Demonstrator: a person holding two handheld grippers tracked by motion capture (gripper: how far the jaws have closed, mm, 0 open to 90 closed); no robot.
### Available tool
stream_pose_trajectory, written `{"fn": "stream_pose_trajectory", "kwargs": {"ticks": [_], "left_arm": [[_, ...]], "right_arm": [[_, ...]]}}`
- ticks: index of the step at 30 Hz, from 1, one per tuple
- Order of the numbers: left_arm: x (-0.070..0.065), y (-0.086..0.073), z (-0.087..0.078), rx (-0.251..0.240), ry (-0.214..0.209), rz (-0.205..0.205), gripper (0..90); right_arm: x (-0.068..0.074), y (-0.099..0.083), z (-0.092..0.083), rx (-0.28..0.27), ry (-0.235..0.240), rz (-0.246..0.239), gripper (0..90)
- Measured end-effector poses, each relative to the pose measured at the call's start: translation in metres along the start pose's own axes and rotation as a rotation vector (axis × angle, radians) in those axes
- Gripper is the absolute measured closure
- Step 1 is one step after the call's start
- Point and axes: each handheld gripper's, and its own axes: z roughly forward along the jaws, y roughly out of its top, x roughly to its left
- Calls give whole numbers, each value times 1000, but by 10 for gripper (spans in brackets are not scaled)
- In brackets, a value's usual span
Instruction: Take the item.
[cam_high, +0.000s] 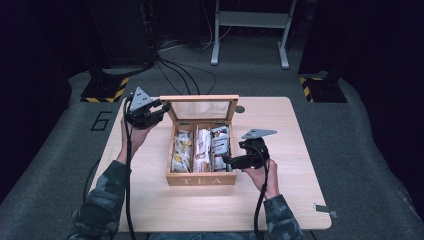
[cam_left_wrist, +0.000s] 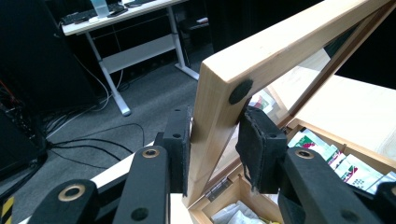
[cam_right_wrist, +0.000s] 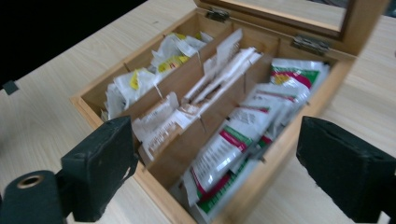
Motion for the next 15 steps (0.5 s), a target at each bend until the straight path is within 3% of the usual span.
{"fn": "stream_pose_trajectory", "kwargs": {"ticks": [10,15], "left_arm": [[1,0,0,0,-4,-1,647],[1,0,0,-1,-6,0,647]], "right_arm": [[9,30,41,57,81,-26,173],[12,40,65,114,111,-6,266]]}}
